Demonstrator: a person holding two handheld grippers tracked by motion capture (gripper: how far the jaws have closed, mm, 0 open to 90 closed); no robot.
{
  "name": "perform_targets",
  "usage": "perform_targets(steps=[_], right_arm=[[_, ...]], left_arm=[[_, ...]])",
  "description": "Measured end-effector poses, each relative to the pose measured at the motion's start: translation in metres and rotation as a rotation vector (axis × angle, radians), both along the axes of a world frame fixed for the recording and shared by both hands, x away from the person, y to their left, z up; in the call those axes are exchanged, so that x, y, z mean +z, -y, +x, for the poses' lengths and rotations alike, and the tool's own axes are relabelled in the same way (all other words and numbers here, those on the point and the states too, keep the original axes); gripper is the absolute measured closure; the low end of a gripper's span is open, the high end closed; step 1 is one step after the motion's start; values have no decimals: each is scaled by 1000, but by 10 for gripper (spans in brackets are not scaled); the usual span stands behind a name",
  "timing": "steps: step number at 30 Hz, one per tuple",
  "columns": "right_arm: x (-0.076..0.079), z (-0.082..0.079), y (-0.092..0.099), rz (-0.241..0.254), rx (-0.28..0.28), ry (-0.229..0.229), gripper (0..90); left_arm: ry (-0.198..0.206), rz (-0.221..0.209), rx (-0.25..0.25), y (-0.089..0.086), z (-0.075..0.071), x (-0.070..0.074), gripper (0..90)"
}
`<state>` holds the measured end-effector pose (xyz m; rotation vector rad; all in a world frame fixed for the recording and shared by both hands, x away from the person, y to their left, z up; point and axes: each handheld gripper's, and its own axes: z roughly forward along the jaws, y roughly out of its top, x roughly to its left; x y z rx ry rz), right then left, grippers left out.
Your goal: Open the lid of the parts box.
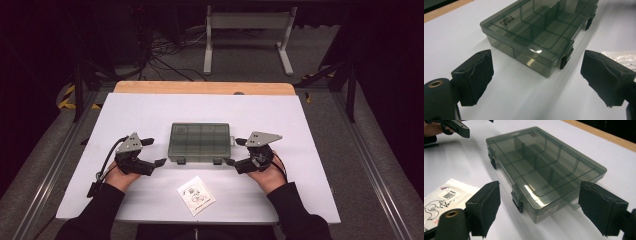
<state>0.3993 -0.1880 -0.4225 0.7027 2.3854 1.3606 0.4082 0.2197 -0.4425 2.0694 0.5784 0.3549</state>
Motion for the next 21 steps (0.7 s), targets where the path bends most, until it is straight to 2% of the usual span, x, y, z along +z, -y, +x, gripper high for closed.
perform_targets(steps=[13,21], right_arm=[[-17,4,1,-51,0,-64,182],[-26,4,-1,-76,3,-92,202]], left_arm=[[-53,72,-15,9,5,-15,122],[-72,95,-12,11,8,-19,134]])
